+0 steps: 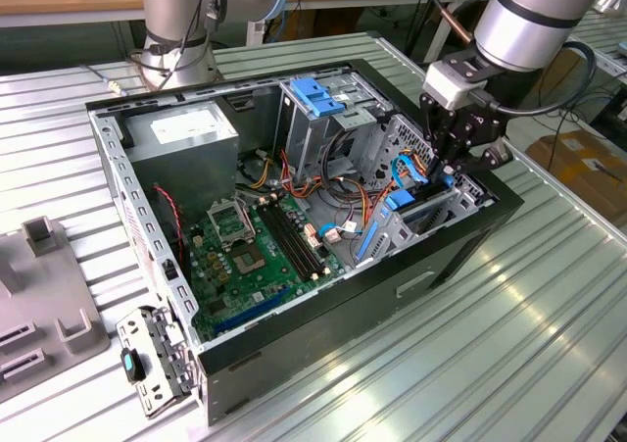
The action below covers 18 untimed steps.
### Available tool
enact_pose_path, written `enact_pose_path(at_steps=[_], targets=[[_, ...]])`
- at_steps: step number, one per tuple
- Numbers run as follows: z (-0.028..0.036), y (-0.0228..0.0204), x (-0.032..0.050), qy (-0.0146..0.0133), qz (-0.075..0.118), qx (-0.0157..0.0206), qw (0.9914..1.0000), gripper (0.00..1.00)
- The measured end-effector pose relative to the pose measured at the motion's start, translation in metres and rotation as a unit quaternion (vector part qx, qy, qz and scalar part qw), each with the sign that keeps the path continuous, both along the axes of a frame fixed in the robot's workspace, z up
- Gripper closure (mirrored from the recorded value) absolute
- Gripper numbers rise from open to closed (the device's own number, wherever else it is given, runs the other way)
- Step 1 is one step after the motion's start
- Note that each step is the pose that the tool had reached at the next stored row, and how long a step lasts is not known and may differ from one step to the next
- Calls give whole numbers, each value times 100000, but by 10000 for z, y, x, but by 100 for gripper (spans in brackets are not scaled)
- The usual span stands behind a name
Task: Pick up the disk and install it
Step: 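Insert the second disk wire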
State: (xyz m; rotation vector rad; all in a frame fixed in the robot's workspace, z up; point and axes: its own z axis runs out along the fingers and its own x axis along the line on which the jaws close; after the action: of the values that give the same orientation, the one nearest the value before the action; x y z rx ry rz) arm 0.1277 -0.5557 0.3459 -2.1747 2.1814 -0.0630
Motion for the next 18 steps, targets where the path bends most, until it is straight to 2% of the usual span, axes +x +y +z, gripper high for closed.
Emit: enact_pose_path(at_steps=[18], targets=[[-59, 0, -3, 0, -117, 2, 100000, 84]])
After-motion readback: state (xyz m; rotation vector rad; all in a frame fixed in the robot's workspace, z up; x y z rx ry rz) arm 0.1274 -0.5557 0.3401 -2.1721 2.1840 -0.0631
